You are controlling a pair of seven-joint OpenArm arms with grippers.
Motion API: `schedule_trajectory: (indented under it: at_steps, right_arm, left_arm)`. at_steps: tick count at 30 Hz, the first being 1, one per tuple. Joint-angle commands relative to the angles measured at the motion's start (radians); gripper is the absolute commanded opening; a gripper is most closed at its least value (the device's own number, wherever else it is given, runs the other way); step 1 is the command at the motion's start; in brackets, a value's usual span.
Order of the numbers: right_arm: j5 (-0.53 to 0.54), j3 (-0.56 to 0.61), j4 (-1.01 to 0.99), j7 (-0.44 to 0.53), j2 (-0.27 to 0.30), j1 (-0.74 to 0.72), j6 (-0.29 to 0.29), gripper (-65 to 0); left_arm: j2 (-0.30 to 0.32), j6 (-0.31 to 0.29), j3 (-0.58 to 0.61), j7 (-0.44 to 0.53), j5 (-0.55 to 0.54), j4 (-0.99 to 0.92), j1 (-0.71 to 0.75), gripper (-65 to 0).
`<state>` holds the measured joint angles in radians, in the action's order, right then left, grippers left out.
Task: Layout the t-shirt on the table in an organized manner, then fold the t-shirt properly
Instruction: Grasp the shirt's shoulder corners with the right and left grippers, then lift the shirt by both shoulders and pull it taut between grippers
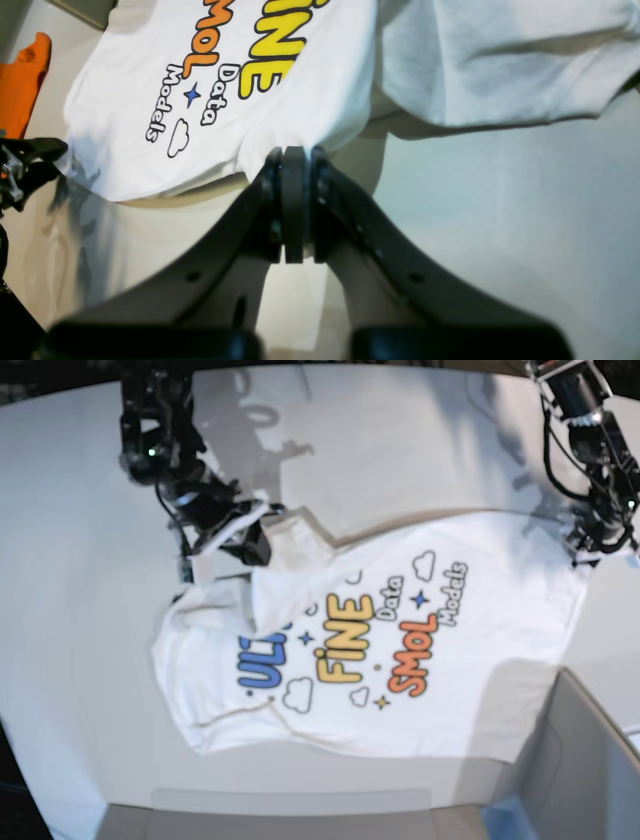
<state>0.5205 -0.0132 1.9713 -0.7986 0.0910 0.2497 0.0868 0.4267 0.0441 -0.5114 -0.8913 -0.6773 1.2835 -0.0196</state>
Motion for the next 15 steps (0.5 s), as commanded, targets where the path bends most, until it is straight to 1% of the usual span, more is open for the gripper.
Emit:
schedule_trajectory:
  at_steps: [1, 3, 6, 8, 11, 12, 13, 15]
  right_arm:
    - [0.010, -0.003, 0.023, 0.023, 0.008, -0.011, -0.008, -65.0]
    - [0.010, -0.003, 0.029, 0.023, 0.025, -0.011, -0.008, -65.0]
    - [0.010, -0.003, 0.035, 0.023, 0.029, -0.011, -0.008, -65.0]
    - [0.010, -0.003, 0.036, 0.023, 0.029, -0.011, -0.008, -65.0]
    - [0.010, -0.003, 0.047, 0.023, 0.029, -0.010, -0.008, -65.0]
    - [0.010, -0.003, 0.053, 0.025, 0.029, -0.005, -0.008, -65.0]
    - [0.010, -0.003, 0.059, 0.028, 0.029, 0.000, -0.009, -65.0]
    - [0.005, -0.004, 0.078, 0.029, 0.029, 0.001, -0.012, -65.0]
  left_arm:
    - [0.008, -0.006, -0.002, -0.021, -0.009, -0.002, -0.015, -35.2]
    - [0.007, -0.006, -0.002, -0.021, -0.009, -0.003, -0.021, -35.4]
    - [-0.012, -0.006, -0.002, -0.009, -0.009, -0.003, -0.023, -41.2]
    - [-0.015, -0.006, -0.002, 0.025, -0.009, -0.006, -0.023, -48.7]
    - [-0.036, -0.006, -0.003, 0.067, -0.005, -0.006, -0.016, -60.7]
    - [-0.038, -0.006, -0.003, 0.076, -0.005, -0.006, -0.015, -63.7]
    - [-0.039, -0.006, -0.003, 0.077, -0.008, -0.006, -0.015, -65.0]
    - [-0.039, -0.006, -0.003, 0.079, -0.009, -0.002, -0.015, -65.0]
